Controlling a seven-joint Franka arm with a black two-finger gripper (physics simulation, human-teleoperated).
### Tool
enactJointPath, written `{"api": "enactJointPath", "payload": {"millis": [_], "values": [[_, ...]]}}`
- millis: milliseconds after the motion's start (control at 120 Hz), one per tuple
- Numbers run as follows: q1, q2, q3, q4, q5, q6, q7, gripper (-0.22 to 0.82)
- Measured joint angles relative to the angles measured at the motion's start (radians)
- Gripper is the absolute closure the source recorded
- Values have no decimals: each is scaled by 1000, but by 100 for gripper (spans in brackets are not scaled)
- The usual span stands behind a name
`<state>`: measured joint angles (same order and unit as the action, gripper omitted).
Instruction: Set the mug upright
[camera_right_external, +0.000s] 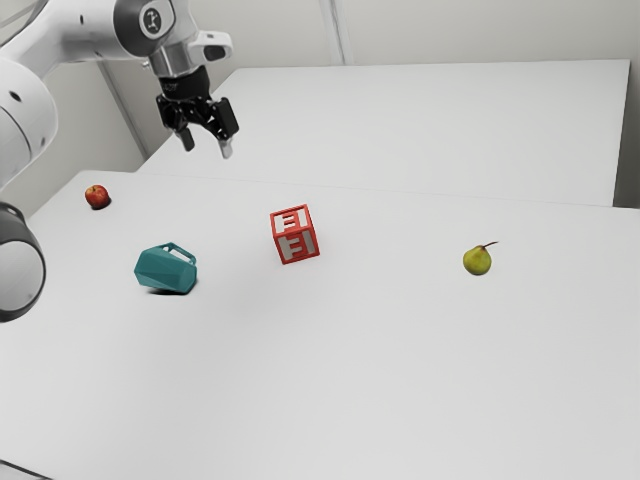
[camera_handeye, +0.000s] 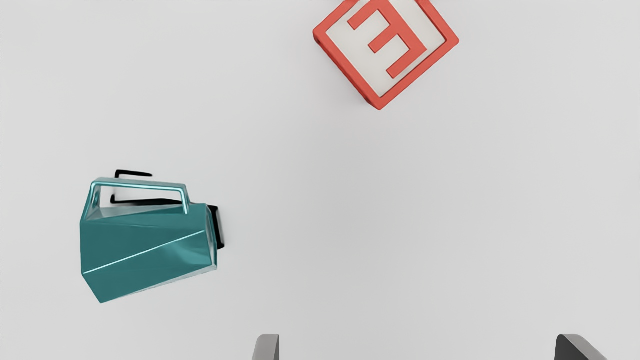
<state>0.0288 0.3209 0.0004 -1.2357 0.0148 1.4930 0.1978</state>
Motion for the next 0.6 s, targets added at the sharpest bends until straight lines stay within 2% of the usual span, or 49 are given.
{"api": "enactJointPath", "payload": {"millis": [192,300,442,600], "values": [[-6,-21,10,-13,6,-3,11,0],[-9,-88,43,-139,-9,17,16,0],[-50,-201,244,-355,-90,41,39,0],[-47,-256,374,-488,-150,68,95,0]]}}
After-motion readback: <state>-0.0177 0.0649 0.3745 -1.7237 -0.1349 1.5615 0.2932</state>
